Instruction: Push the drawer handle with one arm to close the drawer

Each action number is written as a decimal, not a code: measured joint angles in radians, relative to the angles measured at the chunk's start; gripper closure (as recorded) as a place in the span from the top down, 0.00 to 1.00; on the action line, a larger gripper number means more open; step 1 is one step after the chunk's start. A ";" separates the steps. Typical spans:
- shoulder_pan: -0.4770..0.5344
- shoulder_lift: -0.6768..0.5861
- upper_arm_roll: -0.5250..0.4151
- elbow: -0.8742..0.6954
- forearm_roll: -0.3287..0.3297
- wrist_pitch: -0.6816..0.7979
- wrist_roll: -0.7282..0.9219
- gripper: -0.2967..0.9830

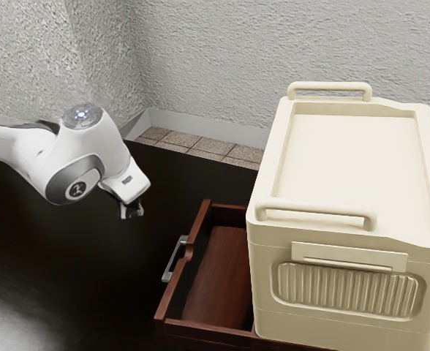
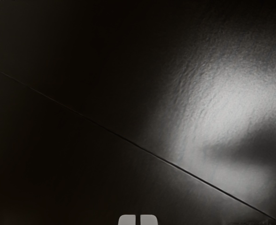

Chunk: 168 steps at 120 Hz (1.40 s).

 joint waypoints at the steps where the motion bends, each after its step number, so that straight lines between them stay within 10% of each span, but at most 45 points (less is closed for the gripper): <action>1: 0.000 0.004 0.000 0.000 0.003 0.003 0.004 0.15; 100: -0.074 0.186 -0.050 0.019 0.033 0.173 0.196 0.15; 168: -0.106 0.074 -0.083 -0.059 0.034 0.192 0.115 0.15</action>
